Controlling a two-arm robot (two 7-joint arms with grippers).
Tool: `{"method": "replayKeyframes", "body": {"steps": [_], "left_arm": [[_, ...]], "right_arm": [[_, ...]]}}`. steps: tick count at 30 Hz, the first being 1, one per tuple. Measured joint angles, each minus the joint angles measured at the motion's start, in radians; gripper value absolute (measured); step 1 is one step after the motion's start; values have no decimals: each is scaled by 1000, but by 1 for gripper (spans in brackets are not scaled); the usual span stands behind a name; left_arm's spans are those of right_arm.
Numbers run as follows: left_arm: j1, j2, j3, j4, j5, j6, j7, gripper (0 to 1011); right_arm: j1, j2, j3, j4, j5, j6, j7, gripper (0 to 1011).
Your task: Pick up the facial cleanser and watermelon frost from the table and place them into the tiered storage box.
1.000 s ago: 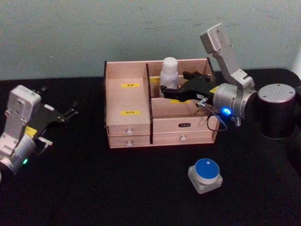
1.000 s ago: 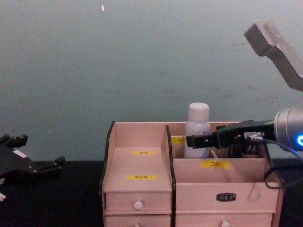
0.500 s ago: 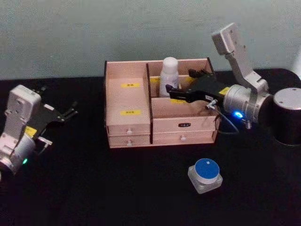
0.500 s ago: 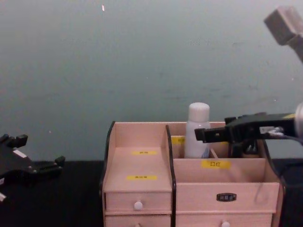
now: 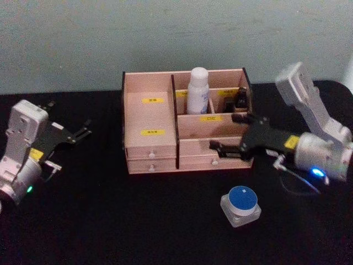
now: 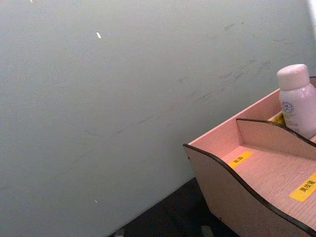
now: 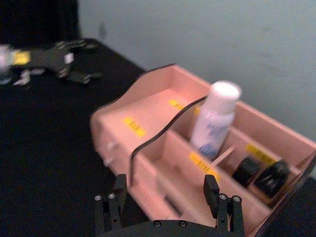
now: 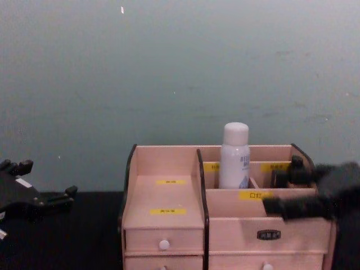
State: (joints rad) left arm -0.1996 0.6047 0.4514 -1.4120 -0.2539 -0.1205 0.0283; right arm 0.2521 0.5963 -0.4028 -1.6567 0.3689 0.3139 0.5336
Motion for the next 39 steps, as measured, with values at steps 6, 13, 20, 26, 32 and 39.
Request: {"method": "replayKeyframes", "body": {"steps": [6, 13, 20, 26, 32, 39], "left_arm": [[0, 0, 0, 0, 0, 0, 0, 1001], [0, 0, 0, 0, 0, 0, 0, 1001], [0, 0, 0, 0, 0, 0, 0, 1001], [0, 0, 0, 0, 0, 0, 0, 1001], [0, 0, 0, 0, 0, 0, 0, 1001], [0, 0, 0, 0, 0, 0, 0, 1001]], "right_arm": [[-66, 97, -13, -40, 19, -48, 72, 1000], [-102, 166, -31, -68, 24, -57, 101, 1000], [-114, 219, -54, -92, 19, -15, 97, 1000], [-109, 237, -70, -98, 10, 29, 88, 1000], [-98, 241, -80, -98, 8, 48, 88, 1000], [-82, 242, -95, -92, 4, 60, 90, 1000]]}}
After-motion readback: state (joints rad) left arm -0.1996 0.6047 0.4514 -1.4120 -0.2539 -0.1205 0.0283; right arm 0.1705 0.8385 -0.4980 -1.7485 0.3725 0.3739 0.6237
